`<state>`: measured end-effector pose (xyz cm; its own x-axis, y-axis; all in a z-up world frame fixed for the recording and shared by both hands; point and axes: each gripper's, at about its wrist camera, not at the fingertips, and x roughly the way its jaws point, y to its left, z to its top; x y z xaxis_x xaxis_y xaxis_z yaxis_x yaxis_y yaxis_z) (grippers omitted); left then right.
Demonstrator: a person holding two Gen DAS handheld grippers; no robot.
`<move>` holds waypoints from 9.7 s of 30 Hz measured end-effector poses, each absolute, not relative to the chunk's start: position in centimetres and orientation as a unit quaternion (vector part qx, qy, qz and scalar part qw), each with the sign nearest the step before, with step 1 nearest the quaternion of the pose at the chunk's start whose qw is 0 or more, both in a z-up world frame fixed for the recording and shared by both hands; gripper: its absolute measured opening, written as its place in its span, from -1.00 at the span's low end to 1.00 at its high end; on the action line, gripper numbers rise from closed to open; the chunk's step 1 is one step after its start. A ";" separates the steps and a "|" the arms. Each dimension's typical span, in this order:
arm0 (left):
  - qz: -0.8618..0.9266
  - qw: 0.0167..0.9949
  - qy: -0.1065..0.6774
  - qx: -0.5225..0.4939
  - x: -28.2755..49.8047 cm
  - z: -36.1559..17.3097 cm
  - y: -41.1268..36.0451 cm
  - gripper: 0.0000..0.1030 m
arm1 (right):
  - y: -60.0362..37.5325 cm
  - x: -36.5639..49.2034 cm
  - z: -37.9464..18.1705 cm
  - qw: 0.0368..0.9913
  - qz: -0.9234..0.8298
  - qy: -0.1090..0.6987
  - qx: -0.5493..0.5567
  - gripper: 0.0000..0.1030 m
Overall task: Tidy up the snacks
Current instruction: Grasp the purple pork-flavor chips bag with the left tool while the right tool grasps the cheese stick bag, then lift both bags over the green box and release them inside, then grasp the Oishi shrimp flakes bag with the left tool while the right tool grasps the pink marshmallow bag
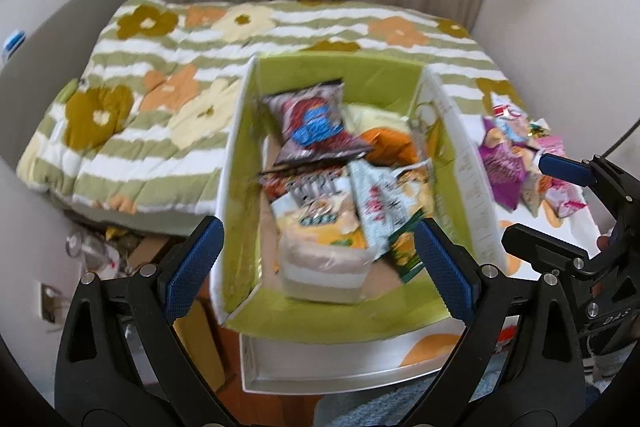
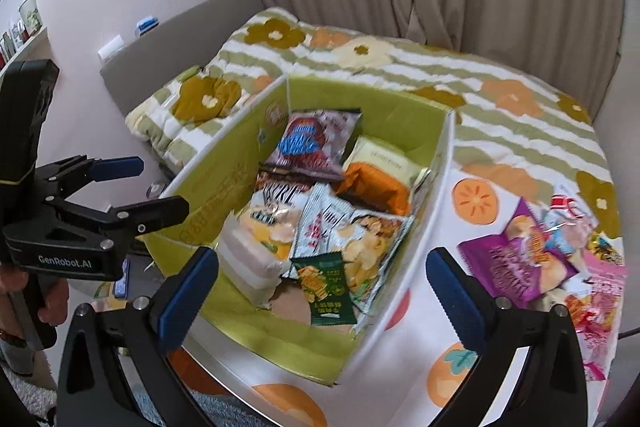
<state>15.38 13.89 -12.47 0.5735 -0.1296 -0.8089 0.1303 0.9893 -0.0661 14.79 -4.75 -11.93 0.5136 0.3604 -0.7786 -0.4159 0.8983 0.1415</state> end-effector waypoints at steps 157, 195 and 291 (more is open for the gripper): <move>-0.092 0.849 0.520 0.019 22.3 -16.3 12.8 0.99 | -6.0 23.0 -12.4 0.866 0.206 0.445 0.095 0.16; -0.035 0.874 0.483 -0.030 20.0 -13.0 15.3 0.99 | -5.7 24.6 -12.1 0.860 0.206 0.465 0.035 0.99; -0.218 0.776 0.591 0.034 37.6 -27.6 -24.4 0.23 | -38.3 24.4 -26.9 0.839 -0.013 0.543 0.037 0.32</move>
